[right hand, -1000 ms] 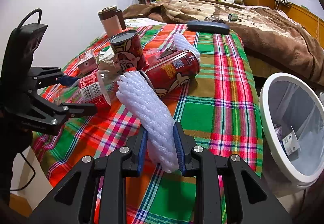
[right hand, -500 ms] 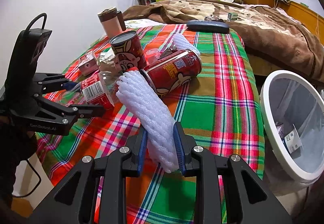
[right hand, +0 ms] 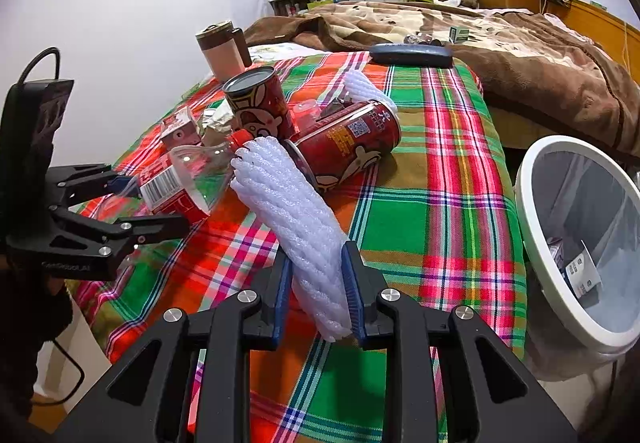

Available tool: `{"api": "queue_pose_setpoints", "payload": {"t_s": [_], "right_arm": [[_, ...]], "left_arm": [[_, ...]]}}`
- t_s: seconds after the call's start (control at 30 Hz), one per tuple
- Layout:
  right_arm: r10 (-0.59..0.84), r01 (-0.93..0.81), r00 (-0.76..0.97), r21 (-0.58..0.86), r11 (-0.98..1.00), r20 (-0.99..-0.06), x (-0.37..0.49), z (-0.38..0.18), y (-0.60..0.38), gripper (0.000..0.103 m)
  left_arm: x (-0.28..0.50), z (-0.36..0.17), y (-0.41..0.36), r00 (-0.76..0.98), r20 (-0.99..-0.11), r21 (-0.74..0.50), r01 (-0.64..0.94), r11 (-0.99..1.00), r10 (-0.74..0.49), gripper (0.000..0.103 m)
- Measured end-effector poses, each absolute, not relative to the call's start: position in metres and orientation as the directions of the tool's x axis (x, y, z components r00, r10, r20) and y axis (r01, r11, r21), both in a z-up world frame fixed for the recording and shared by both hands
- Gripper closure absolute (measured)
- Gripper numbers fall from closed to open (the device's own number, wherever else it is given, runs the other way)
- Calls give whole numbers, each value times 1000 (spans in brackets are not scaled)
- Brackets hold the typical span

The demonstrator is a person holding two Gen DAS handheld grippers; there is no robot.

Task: Collect trash
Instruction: 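Carry the foam sleeve with the right tool while the left tool carries the bottle to the bin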

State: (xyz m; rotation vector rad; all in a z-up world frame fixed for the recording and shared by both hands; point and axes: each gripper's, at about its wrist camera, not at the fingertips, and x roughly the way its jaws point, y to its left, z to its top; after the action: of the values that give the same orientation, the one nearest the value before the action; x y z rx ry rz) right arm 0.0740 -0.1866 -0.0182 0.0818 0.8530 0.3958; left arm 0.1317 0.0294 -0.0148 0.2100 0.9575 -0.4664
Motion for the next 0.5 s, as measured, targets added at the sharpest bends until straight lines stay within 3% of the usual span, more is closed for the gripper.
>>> {"api": "queue_pose_setpoints", "payload": {"t_s": [0.5], "right_arm": [[374, -267, 652, 262, 927, -659, 61, 1, -211, 79]], "left_arm": [[103, 20, 3, 560, -762, -21, 481, 877, -326, 39]]}}
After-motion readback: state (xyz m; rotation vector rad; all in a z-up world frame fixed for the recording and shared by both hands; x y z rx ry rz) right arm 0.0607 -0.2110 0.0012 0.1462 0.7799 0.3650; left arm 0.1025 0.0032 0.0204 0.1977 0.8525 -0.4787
